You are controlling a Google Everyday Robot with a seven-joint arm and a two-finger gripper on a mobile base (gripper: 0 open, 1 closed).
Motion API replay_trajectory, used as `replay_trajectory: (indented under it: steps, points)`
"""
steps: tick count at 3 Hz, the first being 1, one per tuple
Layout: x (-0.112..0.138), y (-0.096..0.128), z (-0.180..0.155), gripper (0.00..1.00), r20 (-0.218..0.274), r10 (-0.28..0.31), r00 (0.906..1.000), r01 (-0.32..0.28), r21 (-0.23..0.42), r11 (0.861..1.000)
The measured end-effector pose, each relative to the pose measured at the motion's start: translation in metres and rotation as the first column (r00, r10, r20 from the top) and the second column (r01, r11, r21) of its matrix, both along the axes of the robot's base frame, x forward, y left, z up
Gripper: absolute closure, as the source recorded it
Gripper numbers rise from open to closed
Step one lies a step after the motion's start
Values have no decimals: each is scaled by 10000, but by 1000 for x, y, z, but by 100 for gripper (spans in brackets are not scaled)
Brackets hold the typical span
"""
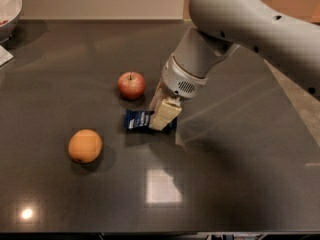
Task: Move rxbar blueberry near orange
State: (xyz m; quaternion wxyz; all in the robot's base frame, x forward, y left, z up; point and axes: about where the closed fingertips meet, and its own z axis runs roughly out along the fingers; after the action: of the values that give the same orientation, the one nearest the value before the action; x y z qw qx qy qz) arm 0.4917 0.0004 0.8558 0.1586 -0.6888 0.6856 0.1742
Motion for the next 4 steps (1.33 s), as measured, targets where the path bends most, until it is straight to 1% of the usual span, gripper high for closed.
replay_trajectory:
  steps: [1, 2, 3, 4]
  points:
    - [-8, 14, -5, 100, -31, 266, 9996, -266, 33, 9996]
    - [-14, 27, -12, 100, 44, 573, 9983, -573, -10, 9984]
    - [-16, 34, -19, 82, -62, 765, 9970, -766, -28, 9971]
    - [-17, 36, -22, 60, -139, 825, 9965, -825, 32, 9966]
